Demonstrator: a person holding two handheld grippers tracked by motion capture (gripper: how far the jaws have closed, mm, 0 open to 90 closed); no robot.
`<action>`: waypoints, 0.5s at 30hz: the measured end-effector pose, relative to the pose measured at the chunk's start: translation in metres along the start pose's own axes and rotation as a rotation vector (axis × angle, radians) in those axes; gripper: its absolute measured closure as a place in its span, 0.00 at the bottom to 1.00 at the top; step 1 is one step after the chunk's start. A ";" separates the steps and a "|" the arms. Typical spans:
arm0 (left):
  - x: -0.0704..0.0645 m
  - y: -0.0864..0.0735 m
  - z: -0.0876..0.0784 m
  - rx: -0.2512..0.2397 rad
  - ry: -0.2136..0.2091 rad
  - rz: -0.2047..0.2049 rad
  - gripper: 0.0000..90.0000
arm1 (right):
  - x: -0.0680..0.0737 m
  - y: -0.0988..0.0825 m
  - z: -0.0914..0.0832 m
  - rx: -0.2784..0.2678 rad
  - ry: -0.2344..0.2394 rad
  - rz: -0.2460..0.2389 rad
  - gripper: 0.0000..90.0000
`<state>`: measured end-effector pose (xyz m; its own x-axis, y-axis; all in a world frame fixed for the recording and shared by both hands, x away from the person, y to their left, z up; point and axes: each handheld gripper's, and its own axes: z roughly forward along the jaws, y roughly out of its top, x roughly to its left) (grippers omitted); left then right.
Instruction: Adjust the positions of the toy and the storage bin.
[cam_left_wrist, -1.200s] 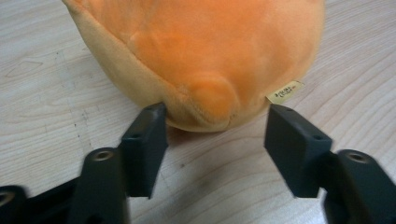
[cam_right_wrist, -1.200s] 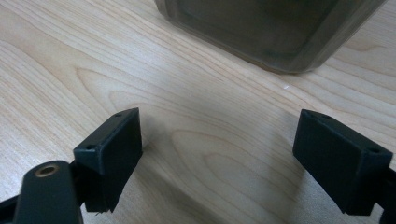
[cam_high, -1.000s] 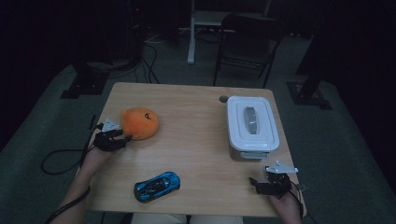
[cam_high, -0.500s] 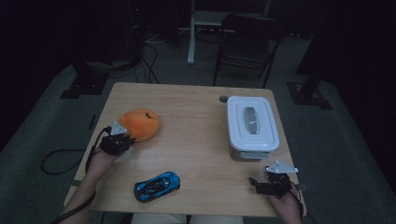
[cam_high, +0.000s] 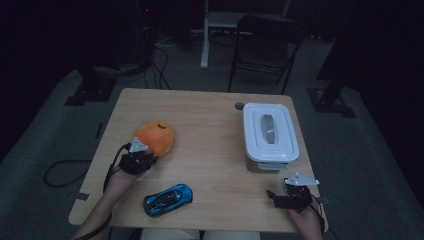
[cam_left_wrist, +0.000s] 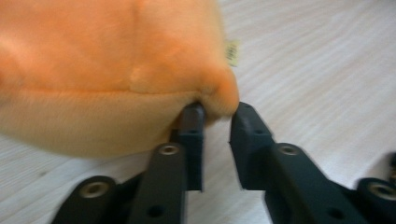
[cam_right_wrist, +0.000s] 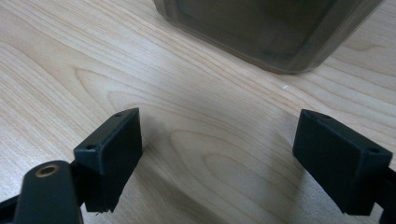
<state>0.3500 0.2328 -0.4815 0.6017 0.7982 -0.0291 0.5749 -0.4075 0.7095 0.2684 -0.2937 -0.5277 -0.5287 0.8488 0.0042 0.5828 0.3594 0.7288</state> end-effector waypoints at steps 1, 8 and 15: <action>-0.001 0.001 -0.001 -0.012 -0.029 -0.012 0.83 | 0.000 0.000 0.000 0.000 0.000 0.000 0.17; -0.003 0.014 -0.022 -0.067 -0.001 -0.039 0.57 | 0.000 0.000 0.000 0.000 0.000 0.000 0.17; 0.008 0.039 -0.034 -0.105 0.070 -0.084 0.34 | 0.000 0.000 0.000 0.000 0.000 0.000 0.17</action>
<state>0.3583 0.2388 -0.4302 0.5116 0.8581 -0.0451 0.5583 -0.2920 0.7765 0.2684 -0.2937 -0.5278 -0.5291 0.8486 0.0039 0.5824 0.3597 0.7290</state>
